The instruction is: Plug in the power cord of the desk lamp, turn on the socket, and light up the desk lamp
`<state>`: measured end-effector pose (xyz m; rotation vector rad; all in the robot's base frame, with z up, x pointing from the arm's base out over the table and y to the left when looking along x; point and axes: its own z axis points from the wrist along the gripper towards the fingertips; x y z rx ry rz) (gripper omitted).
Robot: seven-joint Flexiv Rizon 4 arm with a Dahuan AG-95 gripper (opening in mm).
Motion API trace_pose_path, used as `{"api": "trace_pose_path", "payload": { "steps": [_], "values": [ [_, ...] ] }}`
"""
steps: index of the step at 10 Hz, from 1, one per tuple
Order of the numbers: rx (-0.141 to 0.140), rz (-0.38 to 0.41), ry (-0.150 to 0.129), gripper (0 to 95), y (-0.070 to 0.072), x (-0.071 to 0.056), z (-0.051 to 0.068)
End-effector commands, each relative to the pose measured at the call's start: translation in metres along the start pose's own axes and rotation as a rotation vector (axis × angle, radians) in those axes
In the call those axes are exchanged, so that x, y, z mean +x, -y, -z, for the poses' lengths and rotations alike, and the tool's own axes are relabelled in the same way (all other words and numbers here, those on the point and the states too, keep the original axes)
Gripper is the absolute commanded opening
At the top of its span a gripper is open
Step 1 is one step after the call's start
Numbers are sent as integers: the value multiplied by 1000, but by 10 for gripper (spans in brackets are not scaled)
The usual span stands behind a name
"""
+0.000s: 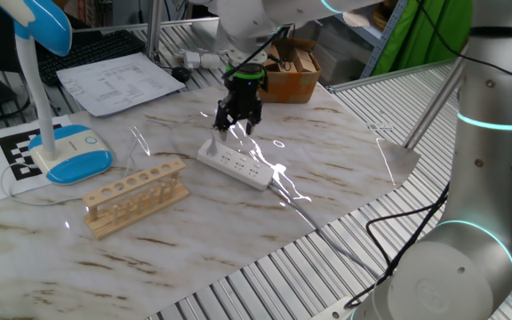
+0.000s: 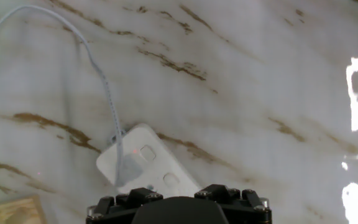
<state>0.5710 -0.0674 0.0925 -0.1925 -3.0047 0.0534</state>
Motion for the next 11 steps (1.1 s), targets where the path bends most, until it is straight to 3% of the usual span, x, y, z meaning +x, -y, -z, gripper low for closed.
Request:
{"api": "trace_pose_path", "payload": {
  "steps": [1, 2, 3, 4, 5, 7, 8, 11],
  "values": [
    [-11, -63, -7, 380, -10, 21, 7],
    [-34, -104, -15, 380, -18, 29, 9],
    [-33, -136, -27, 190, -27, 31, 9],
    [-38, -180, -39, 190, -39, 30, 7],
    [-48, -224, -49, 0, -47, 25, 5],
    [-66, -310, -58, 0, -61, 15, -1],
    [-97, -374, -67, 0, -66, 12, -3],
    [-92, -442, -68, 0, -69, 10, -4]
  ]
}}
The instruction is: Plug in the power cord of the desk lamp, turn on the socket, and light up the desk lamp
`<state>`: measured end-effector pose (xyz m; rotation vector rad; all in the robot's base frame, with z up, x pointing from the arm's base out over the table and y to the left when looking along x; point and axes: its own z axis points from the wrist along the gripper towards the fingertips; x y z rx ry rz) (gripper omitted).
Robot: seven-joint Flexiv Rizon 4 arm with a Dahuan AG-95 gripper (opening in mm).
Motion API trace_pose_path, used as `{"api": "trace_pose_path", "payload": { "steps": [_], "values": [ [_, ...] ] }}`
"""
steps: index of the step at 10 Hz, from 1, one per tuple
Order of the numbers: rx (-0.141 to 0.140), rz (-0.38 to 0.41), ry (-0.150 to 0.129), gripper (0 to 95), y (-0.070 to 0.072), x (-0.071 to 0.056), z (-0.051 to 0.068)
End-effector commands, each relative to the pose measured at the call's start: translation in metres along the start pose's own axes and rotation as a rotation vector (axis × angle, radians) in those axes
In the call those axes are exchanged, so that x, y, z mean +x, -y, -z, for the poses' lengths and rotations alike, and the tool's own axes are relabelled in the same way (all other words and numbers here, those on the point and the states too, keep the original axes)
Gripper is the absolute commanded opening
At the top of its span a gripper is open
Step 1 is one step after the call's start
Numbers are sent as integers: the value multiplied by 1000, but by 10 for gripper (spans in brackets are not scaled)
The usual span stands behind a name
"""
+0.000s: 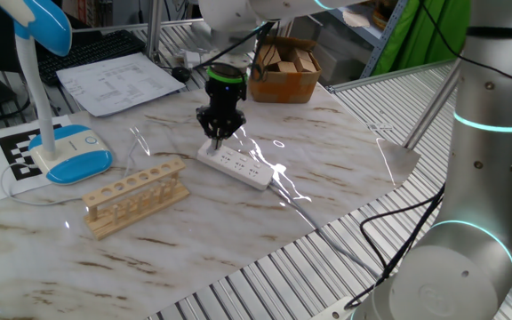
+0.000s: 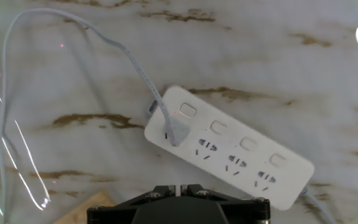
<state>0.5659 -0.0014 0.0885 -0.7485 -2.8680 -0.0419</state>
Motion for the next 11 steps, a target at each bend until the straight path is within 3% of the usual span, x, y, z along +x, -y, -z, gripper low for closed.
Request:
{"api": "trace_pose_path", "payload": {
  "steps": [1, 2, 3, 4, 5, 6, 8, 10, 11],
  "values": [
    [-2, -85, 9, 0, -5, -1, -2],
    [3, -85, 12, 0, -5, -1, -2],
    [23, -69, 37, 0, -5, -1, -2],
    [20, -63, 41, 0, -5, -1, -2],
    [93, -76, 110, 0, -5, -1, -2],
    [94, -78, 131, 0, -5, -1, -2],
    [87, -98, 125, 0, -5, -1, -2],
    [49, -123, 102, 0, -5, -1, -2],
    [44, -148, 102, 0, -5, -1, -2]
  ]
}}
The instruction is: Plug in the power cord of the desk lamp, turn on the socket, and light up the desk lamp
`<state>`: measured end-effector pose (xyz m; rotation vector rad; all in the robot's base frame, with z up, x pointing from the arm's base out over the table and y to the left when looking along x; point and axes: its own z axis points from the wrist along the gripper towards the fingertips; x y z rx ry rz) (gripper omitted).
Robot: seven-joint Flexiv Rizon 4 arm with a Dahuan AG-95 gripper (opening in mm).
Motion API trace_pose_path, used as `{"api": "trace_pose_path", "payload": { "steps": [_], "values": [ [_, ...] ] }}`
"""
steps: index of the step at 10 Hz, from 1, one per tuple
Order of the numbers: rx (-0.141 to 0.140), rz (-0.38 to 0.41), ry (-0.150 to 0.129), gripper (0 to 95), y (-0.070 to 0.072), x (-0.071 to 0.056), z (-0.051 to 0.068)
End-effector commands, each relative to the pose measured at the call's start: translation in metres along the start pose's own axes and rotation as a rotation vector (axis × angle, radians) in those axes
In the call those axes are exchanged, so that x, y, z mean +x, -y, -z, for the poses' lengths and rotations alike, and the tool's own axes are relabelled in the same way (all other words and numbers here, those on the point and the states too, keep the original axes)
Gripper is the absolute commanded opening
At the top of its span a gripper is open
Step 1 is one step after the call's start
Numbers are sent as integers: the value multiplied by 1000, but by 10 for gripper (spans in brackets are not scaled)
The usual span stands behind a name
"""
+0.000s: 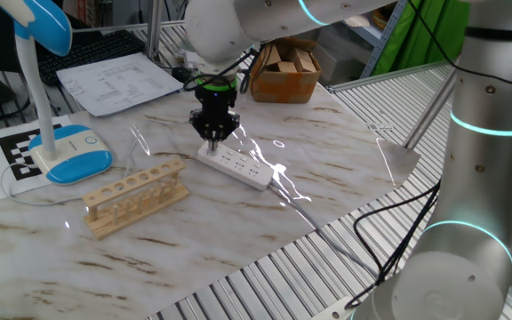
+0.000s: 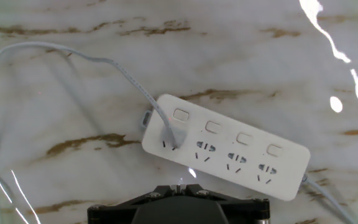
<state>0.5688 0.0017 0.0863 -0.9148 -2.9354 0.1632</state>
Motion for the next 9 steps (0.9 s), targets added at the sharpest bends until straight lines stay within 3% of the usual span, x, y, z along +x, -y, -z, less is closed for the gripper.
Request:
{"api": "trace_pose_path", "payload": {
  "steps": [1, 5, 7, 9],
  "values": [
    [-34, -68, -44, 0, 0, 0, 0],
    [-26, -231, -49, 0, -77, 23, -19],
    [-31, -279, -56, 0, -102, 10, -28],
    [-34, -301, -61, 0, -113, -1, -31]
  ]
}}
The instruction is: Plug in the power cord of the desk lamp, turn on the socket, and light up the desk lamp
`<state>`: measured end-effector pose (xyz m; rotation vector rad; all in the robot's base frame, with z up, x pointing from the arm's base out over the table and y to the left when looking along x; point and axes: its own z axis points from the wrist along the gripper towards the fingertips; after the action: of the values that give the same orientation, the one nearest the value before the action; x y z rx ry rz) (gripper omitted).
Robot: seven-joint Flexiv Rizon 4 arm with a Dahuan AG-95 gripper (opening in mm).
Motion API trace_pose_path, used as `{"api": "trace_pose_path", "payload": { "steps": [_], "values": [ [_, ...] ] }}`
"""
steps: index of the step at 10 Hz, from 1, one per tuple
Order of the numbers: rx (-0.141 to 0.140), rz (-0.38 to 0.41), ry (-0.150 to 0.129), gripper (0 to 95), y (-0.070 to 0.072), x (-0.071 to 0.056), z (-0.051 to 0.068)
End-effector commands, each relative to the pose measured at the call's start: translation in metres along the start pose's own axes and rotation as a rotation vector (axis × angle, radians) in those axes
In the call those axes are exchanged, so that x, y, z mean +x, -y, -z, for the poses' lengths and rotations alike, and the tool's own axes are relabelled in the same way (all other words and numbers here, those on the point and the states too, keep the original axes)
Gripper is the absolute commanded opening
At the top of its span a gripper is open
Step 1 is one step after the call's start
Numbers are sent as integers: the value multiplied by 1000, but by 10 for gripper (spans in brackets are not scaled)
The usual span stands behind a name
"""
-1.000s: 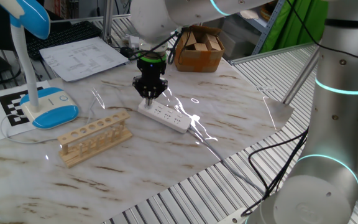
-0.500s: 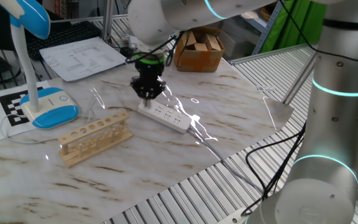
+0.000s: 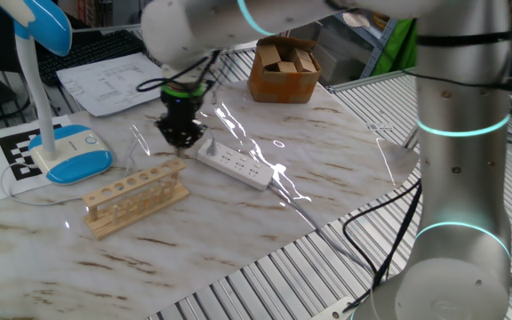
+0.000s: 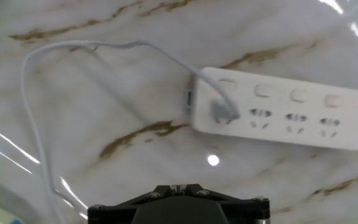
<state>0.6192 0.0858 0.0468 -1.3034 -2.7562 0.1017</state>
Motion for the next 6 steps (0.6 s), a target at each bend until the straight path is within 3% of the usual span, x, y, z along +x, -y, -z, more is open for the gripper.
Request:
{"api": "trace_pose_path", "payload": {
  "steps": [1, 2, 4, 6],
  "values": [
    [-6, -14, -19, 0, -14, -4, -4],
    [-21, 12, -40, 0, -14, -4, -4],
    [-25, 47, -62, 0, -14, -4, -4],
    [-26, 90, -58, 0, -14, -4, -4]
  ]
}}
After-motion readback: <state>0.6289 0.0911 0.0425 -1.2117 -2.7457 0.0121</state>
